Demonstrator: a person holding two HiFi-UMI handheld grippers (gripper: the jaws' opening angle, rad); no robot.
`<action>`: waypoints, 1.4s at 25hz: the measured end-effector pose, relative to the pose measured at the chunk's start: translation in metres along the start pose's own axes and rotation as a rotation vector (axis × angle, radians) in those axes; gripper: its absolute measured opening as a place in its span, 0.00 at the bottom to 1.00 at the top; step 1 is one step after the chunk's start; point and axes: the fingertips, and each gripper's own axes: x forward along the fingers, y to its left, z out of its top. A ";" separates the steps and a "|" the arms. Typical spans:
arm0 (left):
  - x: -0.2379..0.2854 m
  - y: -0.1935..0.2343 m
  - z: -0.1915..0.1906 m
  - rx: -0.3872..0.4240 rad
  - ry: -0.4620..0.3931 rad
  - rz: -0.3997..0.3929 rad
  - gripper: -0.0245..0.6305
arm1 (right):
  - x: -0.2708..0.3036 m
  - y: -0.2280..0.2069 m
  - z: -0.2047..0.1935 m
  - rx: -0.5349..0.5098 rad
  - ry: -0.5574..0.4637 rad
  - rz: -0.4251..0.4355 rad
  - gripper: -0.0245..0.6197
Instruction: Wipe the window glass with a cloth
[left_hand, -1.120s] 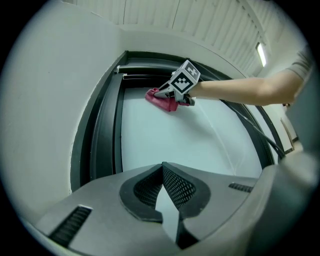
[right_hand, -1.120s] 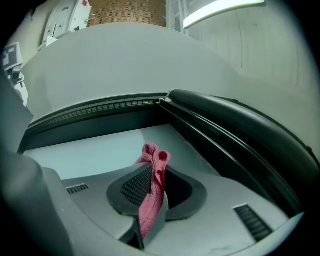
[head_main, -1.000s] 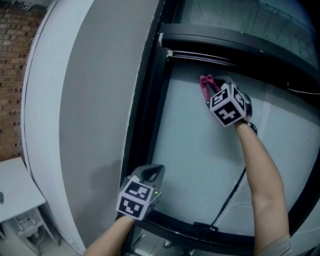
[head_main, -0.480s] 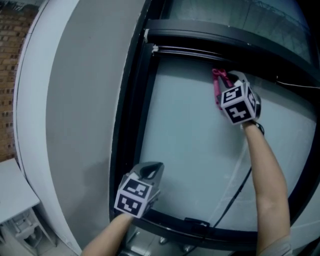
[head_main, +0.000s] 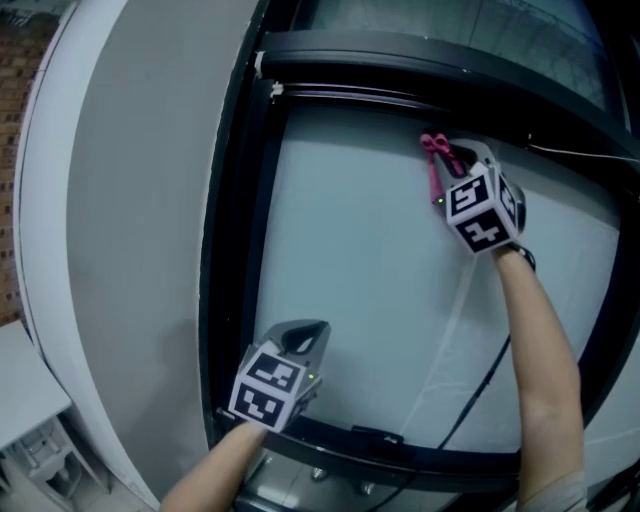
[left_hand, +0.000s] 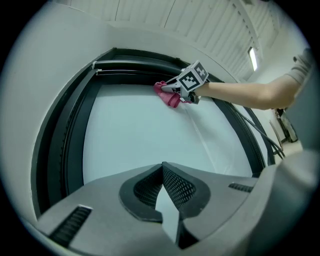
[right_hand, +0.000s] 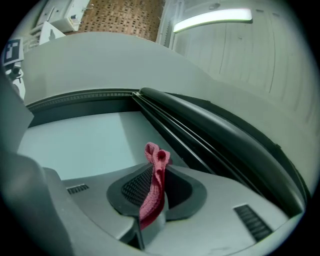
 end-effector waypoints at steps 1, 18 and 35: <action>0.000 -0.002 0.000 0.001 0.003 0.000 0.05 | -0.001 0.009 0.004 -0.019 -0.015 0.033 0.12; -0.016 -0.007 -0.038 -0.042 0.076 0.039 0.05 | -0.056 0.178 -0.019 -0.091 -0.035 0.451 0.12; -0.031 -0.044 -0.123 -0.127 0.215 0.005 0.05 | -0.155 0.340 -0.069 0.006 0.036 0.698 0.12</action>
